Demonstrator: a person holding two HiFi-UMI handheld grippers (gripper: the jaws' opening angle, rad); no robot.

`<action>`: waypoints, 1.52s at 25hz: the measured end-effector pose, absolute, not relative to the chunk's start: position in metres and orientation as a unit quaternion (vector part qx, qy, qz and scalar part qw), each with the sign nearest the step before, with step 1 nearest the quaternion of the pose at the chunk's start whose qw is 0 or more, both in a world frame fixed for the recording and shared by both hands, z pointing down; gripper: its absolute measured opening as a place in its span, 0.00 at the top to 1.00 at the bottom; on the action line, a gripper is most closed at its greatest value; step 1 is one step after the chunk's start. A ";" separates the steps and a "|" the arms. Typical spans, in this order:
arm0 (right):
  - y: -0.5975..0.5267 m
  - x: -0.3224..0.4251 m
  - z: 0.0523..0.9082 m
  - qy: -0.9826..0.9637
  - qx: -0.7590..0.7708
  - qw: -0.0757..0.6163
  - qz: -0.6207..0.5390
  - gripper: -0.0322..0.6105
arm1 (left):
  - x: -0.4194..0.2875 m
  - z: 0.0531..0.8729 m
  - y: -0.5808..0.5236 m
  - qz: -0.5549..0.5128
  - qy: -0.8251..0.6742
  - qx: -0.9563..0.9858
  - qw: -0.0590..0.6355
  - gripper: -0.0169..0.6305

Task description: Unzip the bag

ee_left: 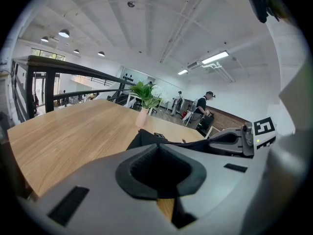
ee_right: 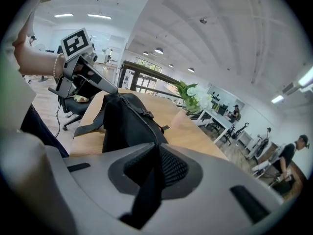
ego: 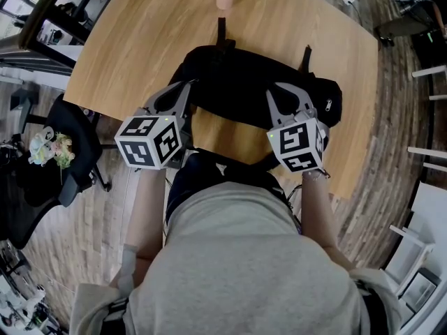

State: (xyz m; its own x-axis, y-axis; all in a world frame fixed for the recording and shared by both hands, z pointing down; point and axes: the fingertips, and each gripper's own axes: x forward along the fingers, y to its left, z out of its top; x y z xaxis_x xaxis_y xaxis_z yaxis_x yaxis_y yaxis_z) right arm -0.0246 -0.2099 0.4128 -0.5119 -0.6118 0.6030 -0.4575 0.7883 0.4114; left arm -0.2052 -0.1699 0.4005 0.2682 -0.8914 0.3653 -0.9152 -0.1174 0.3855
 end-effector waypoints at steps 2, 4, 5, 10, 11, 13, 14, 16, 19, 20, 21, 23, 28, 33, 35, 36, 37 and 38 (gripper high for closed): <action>-0.209 -0.026 0.414 -0.863 0.313 0.383 -0.100 0.88 | -0.206 0.402 -0.169 0.025 -0.605 0.746 0.276 0.94; -0.208 -0.026 0.415 -0.865 0.316 0.379 -0.095 0.87 | -0.207 0.403 -0.168 0.028 -0.607 0.745 0.276 0.94; -0.208 -0.026 0.415 -0.866 0.315 0.377 -0.091 0.86 | -0.207 0.403 -0.167 0.028 -0.609 0.743 0.276 0.94; -0.205 -0.024 0.413 -0.872 0.312 0.369 -0.075 0.82 | -0.212 0.400 -0.166 0.031 -0.621 0.737 0.266 0.94; -0.204 -0.023 0.413 -0.873 0.313 0.367 -0.070 0.81 | -0.212 0.399 -0.166 0.031 -0.621 0.738 0.264 0.94; -0.203 -0.022 0.411 -0.878 0.314 0.358 -0.057 0.80 | -0.209 0.395 -0.166 0.030 -0.619 0.741 0.259 0.94; -0.202 -0.022 0.410 -0.881 0.314 0.351 -0.050 0.80 | -0.206 0.392 -0.166 0.029 -0.617 0.744 0.257 0.93; -0.201 -0.023 0.406 -0.887 0.314 0.337 -0.037 0.79 | -0.201 0.387 -0.167 0.026 -0.611 0.750 0.251 0.93; -0.200 -0.024 0.399 -0.889 0.320 0.324 -0.042 0.78 | -0.191 0.380 -0.170 0.018 -0.600 0.761 0.245 0.94; -0.199 -0.025 0.396 -0.891 0.321 0.319 -0.042 0.78 | -0.188 0.378 -0.170 0.017 -0.596 0.765 0.244 0.94; -0.198 -0.026 0.394 -0.893 0.322 0.312 -0.037 0.78 | -0.185 0.376 -0.171 0.016 -0.592 0.768 0.244 0.94; -0.196 -0.026 0.391 -0.899 0.325 0.292 -0.017 0.78 | -0.177 0.372 -0.173 0.013 -0.582 0.776 0.242 0.94; -0.199 -0.016 0.383 -0.899 0.346 0.268 0.021 0.77 | -0.150 0.361 -0.183 0.008 -0.555 0.798 0.234 0.94; -0.196 -0.006 0.372 -0.904 0.361 0.213 0.081 0.78 | -0.119 0.351 -0.188 0.020 -0.533 0.817 0.217 0.94; -0.195 -0.005 0.368 -0.907 0.363 0.181 0.115 0.80 | -0.106 0.349 -0.190 0.028 -0.522 0.827 0.208 0.94; -0.194 -0.004 0.366 -0.907 0.365 0.170 0.125 0.80 | -0.099 0.348 -0.191 0.029 -0.514 0.832 0.205 0.94; -0.194 -0.004 0.365 -0.907 0.367 0.164 0.129 0.80 | -0.093 0.347 -0.193 0.029 -0.506 0.838 0.203 0.94; -0.192 -0.004 0.364 -0.906 0.368 0.161 0.130 0.81 | -0.087 0.346 -0.193 0.030 -0.499 0.842 0.202 0.94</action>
State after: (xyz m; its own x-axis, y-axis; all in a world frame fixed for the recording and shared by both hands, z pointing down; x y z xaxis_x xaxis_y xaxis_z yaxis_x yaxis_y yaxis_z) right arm -0.0041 -0.1923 0.3639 -0.6773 -0.6252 0.3878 -0.7091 0.6952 -0.1177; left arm -0.0873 -0.1934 0.3457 0.5008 -0.8280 0.2524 -0.8524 -0.4212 0.3098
